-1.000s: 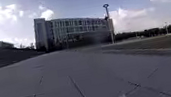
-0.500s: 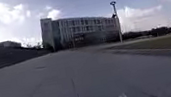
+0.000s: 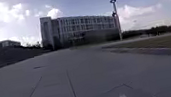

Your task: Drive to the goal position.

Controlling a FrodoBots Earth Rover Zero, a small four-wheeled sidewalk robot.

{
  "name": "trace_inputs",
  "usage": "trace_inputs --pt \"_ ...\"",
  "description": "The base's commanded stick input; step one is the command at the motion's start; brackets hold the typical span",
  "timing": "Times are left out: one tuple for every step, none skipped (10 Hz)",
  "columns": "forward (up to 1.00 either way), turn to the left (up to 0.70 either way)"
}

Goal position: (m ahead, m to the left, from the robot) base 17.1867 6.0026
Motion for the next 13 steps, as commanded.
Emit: trace_inputs --pt "0.69 0.00" --pt "1.00 0.00" --pt "1.00 0.00" --pt "1.00 0.00" --pt "1.00 0.08" --pt "1.00 0.27" --pt "1.00 0.27" --pt "1.00 0.27" --pt "1.00 0.27" --pt "1.00 0.22" --pt "1.00 0.00" --pt "1.00 0.00" --pt "1.00 0.11"
